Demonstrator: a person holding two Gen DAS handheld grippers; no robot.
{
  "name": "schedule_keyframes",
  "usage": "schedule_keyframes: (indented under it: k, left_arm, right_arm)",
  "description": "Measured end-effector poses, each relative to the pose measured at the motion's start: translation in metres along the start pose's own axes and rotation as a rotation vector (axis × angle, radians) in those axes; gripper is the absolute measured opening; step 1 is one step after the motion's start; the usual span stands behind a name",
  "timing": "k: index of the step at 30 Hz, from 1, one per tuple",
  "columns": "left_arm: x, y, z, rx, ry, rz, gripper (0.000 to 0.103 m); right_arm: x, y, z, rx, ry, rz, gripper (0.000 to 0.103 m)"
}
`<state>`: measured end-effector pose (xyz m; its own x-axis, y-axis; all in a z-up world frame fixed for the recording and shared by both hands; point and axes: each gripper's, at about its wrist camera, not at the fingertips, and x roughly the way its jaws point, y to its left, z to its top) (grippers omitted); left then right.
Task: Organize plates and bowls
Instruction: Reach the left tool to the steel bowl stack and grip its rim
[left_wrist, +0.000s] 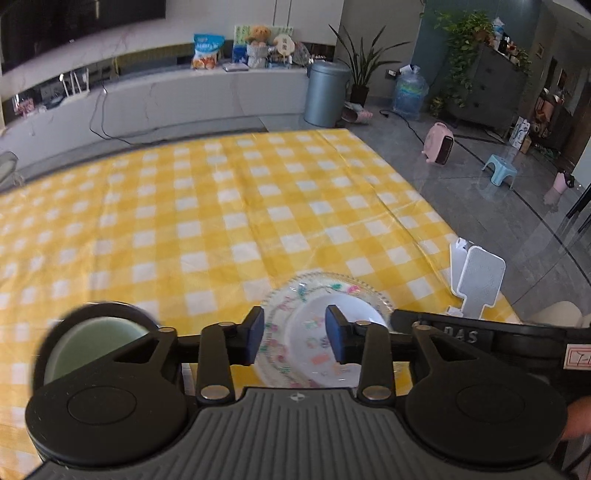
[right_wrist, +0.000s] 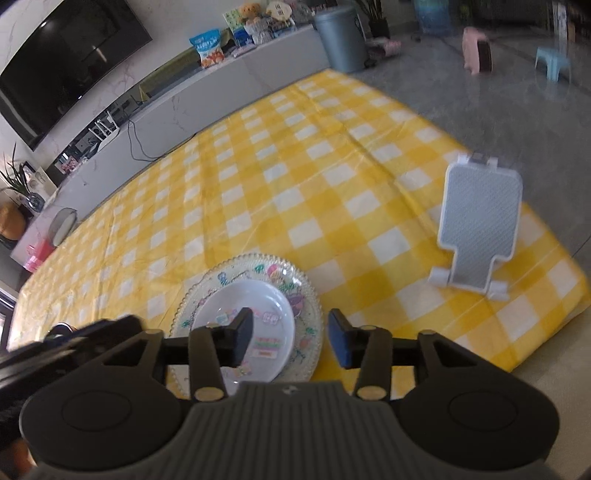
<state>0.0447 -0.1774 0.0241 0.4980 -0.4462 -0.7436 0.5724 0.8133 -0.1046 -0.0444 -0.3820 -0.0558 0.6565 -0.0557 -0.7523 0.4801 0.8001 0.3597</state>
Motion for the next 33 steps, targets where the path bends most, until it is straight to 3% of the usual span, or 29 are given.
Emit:
schedule_keyframes:
  k: [5,13,19,25,33]
  left_arm:
    - [-0.022,0.028,0.003,-0.044,-0.009,0.016,0.05]
    - [-0.05,0.079,0.005,-0.149,-0.042,0.042,0.064]
    - [-0.061,0.125,-0.005,-0.272,-0.053,0.054,0.071]
    - [-0.06,0.165,-0.018,-0.379,-0.041,0.063,0.072]
    - [-0.032,0.183,-0.038,-0.432,0.054,-0.012,0.072]
  right_arm:
    - [-0.021,0.013,-0.001,-0.015,-0.05,-0.02,0.06]
    - [-0.047,0.066,-0.011,-0.059,-0.08,0.092,0.068]
    - [-0.044,0.107,-0.022,-0.056,-0.033,0.197,0.07]
    - [-0.022,0.132,-0.034,-0.057,0.026,0.178,0.071]
    - [0.012,0.142,-0.048,-0.036,0.12,0.164,0.07]
